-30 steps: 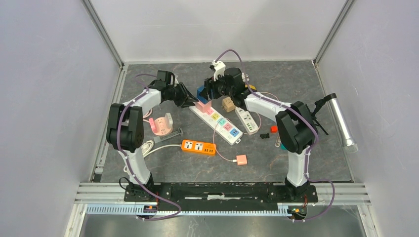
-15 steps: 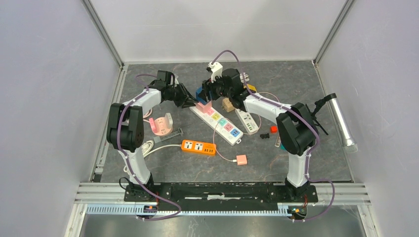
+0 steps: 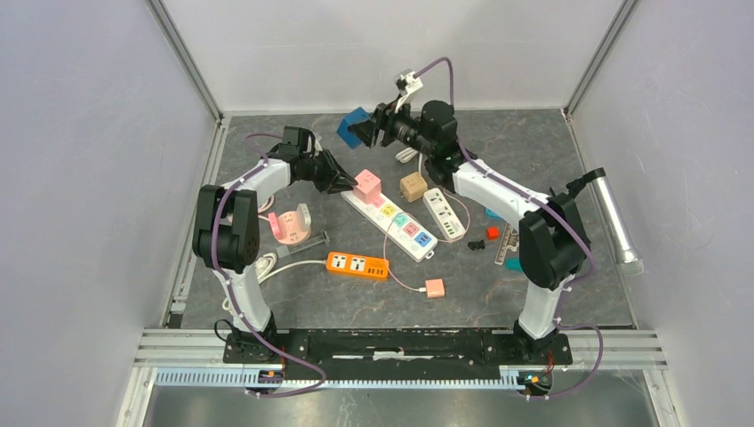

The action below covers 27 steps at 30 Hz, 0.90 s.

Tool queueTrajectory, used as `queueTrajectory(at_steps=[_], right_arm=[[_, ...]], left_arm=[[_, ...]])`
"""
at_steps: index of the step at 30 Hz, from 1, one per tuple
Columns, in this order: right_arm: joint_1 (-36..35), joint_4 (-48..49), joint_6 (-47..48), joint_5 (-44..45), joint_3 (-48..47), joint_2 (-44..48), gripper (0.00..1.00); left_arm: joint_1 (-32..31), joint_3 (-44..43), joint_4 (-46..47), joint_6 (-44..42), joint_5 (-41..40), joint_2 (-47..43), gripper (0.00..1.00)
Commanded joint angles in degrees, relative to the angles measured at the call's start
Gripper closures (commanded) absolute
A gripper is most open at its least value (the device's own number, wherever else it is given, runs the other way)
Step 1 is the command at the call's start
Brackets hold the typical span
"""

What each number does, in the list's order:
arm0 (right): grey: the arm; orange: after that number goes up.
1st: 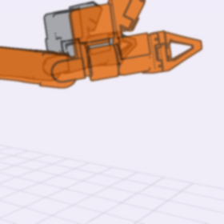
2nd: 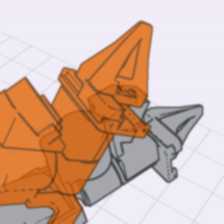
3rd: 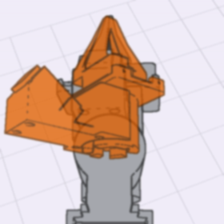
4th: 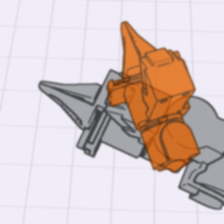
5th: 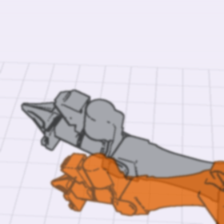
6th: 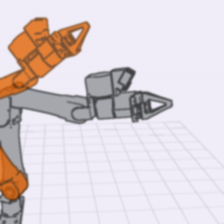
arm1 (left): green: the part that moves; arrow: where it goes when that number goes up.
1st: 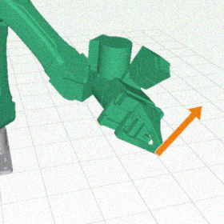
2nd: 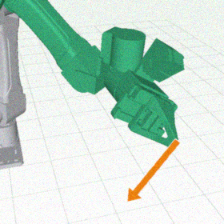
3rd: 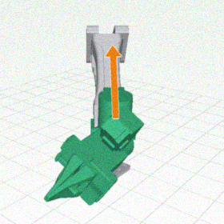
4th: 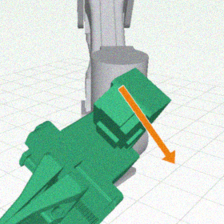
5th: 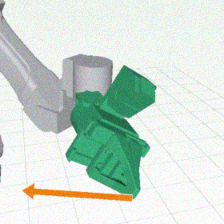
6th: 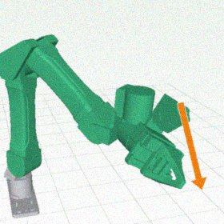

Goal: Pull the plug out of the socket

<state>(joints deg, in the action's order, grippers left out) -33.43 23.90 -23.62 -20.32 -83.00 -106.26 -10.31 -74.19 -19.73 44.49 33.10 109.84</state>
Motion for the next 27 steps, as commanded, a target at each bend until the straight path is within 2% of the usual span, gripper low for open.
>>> queueTrajectory(at_steps=[1, 6, 12, 17, 20, 25, 27], right_arm=[[0.6, 7.4, -2.1, -1.0, -2.8, 3.8, 1.0], [1.7, 5.9, -0.3, 2.3, -0.3, 5.4, 1.0], [4.6, 3.4, -0.8, 5.5, 2.0, 5.1, 1.0], [6.4, 2.3, -2.4, 5.5, 2.5, 1.3, 1.0], [7.1, 0.7, -3.5, 4.3, 1.1, -2.6, 0.99], [7.7, 1.6, -5.9, 1.9, 0.8, -7.9, 0.92], [7.7, 1.3, -6.0, 0.9, -0.4, -10.1, 0.89]], left_arm=[[-0.5, 5.0, -13.7, -7.4, -14.9, 7.1, 0.7], [-0.5, 4.3, -12.8, -7.4, -13.9, 5.3, 0.69], [-0.5, 0.0, -11.1, -7.7, -10.9, 1.3, 0.61], [-0.4, -6.2, -11.6, -8.5, -8.9, -1.4, 0.44], [0.2, -10.1, -15.0, -9.7, -9.3, -2.2, 0.32], [0.8, -10.0, -16.3, -10.2, -12.0, -6.1, 0.2], [0.9, -9.5, -16.9, -10.7, -13.3, -7.5, 0.05]])
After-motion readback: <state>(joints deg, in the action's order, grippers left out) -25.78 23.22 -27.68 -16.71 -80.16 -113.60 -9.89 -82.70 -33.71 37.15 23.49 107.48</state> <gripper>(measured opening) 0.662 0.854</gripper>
